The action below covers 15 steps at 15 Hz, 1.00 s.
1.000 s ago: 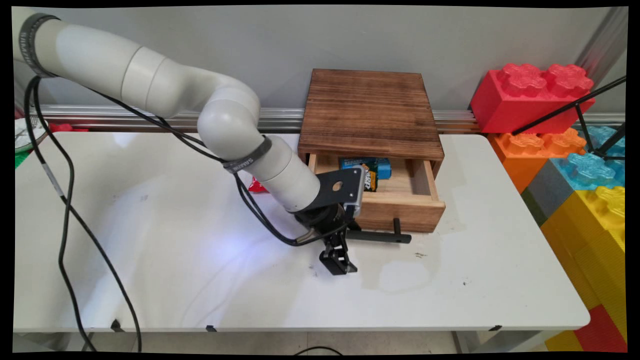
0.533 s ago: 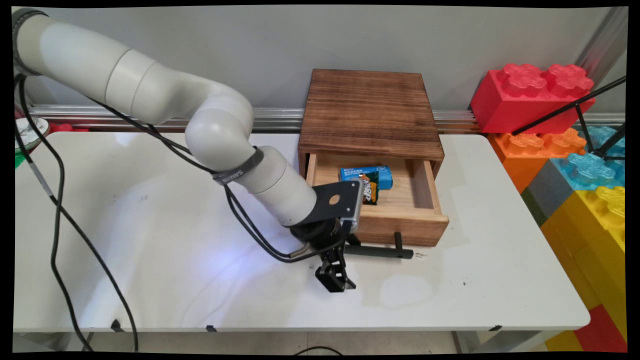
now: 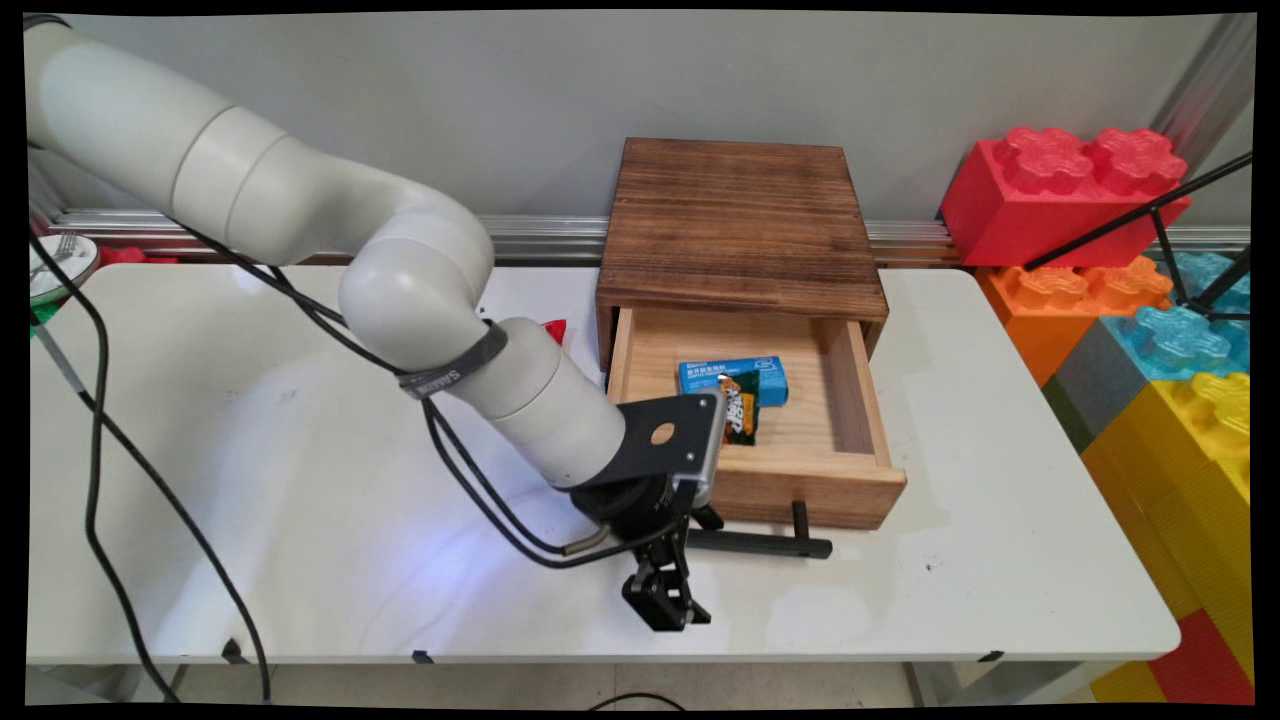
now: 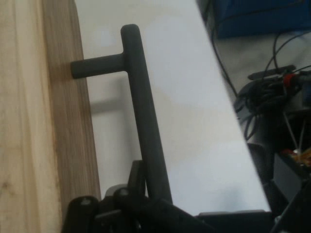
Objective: Open the drawer
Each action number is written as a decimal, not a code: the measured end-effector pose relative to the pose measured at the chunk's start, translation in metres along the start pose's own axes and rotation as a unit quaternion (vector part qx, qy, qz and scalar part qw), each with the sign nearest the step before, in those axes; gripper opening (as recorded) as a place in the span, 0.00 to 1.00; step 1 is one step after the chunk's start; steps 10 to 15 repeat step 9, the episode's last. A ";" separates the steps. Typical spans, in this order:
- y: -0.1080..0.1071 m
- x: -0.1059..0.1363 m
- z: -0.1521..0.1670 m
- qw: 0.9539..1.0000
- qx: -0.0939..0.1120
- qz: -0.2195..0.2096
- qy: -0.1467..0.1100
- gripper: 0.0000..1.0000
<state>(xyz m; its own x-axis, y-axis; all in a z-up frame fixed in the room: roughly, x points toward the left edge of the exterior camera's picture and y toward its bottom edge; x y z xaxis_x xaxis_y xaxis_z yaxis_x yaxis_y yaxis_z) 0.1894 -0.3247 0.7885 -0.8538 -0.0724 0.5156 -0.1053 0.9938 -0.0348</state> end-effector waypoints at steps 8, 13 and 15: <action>0.023 0.003 -0.004 1.000 -0.015 0.003 0.007 1.00; 0.026 0.004 -0.005 1.000 -0.017 0.004 0.008 1.00; 0.026 0.004 -0.005 1.000 -0.017 0.004 0.008 1.00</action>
